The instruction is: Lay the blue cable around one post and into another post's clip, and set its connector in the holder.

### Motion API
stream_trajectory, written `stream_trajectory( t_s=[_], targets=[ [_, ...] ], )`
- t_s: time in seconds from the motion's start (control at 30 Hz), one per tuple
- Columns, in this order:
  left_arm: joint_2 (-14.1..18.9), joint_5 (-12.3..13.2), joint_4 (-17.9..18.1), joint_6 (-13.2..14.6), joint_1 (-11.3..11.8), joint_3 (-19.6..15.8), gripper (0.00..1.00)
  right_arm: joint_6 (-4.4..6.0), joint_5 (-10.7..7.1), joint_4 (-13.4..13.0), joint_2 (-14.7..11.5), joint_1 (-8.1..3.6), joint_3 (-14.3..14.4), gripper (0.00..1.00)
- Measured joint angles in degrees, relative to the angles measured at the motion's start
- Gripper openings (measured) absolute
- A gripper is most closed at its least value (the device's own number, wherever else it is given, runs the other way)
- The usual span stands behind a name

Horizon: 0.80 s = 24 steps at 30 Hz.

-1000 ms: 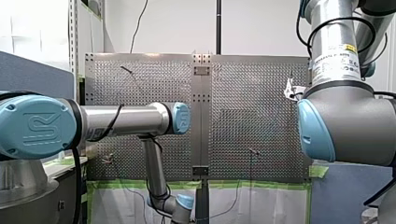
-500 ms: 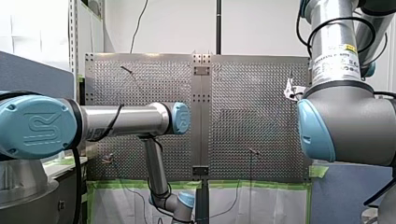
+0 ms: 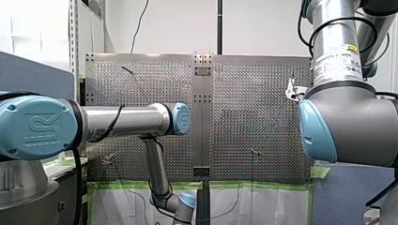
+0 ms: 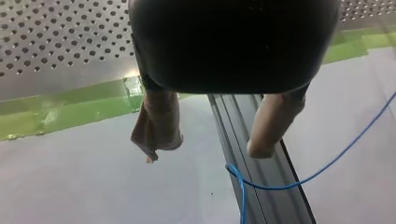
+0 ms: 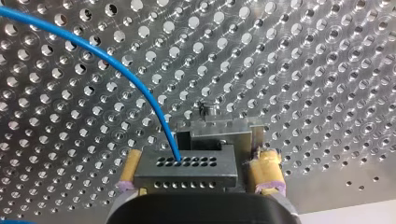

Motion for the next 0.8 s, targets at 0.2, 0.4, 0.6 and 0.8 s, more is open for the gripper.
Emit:
stream_trajectory(
  t_s=[0.2,0.4,0.6,0.8],
  targets=[
    [-0.72,1.13,-0.86,-3.34,-0.12,1.08,0.99,0.00,0.00,0.00,0.00,0.00,0.00,1.00],
    [-3.38,0.10,-3.27,-6.36,-0.56,3.82,0.99,0.00,0.00,0.00,0.00,0.00,0.00,1.00],
    [-4.18,-2.57,-4.12,-6.42,-0.67,4.76,0.99,0.00,0.00,0.00,0.00,0.00,0.00,1.00],
    [-4.84,-3.79,-4.31,-4.99,-0.73,5.78,0.99,0.00,0.00,0.00,0.00,0.00,0.00,1.00]
  ],
)
